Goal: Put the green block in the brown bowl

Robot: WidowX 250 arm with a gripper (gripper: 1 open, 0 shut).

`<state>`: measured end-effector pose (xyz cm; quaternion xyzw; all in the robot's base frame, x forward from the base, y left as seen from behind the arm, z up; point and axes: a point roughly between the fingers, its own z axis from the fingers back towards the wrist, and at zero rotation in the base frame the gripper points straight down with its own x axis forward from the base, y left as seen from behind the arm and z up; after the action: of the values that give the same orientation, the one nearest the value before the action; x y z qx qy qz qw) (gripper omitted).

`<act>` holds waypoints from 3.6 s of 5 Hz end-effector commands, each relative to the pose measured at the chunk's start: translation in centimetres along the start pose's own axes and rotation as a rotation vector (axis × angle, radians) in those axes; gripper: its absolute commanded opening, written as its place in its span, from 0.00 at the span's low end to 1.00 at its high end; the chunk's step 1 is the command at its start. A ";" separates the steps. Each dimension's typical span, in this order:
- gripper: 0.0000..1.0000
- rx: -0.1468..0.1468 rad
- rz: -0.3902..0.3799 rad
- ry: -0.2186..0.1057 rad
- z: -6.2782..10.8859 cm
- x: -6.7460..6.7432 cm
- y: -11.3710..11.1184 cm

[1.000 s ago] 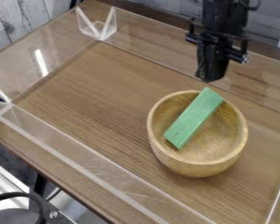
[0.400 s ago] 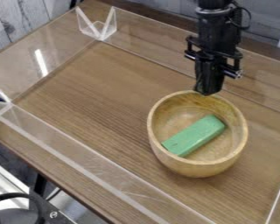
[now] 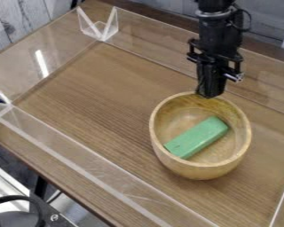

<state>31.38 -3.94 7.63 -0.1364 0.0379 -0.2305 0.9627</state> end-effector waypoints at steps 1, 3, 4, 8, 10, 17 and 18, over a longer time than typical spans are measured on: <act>0.00 0.019 0.007 -0.046 0.6 0.4 0.4; 0.00 -0.017 -0.026 -0.031 -1.2 -0.3 0.2; 0.00 -0.015 -0.017 -0.028 -1.1 -0.2 0.5; 0.00 0.014 -0.073 -0.010 -1.1 -0.1 -0.6; 0.00 0.054 -0.122 -0.008 -1.6 0.0 -0.8; 0.00 0.028 -0.260 0.027 -3.5 2.6 0.7; 0.00 0.046 -0.244 0.034 -3.8 2.7 0.5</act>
<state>32.74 -5.57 2.98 -0.1227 0.0514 -0.3442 0.9294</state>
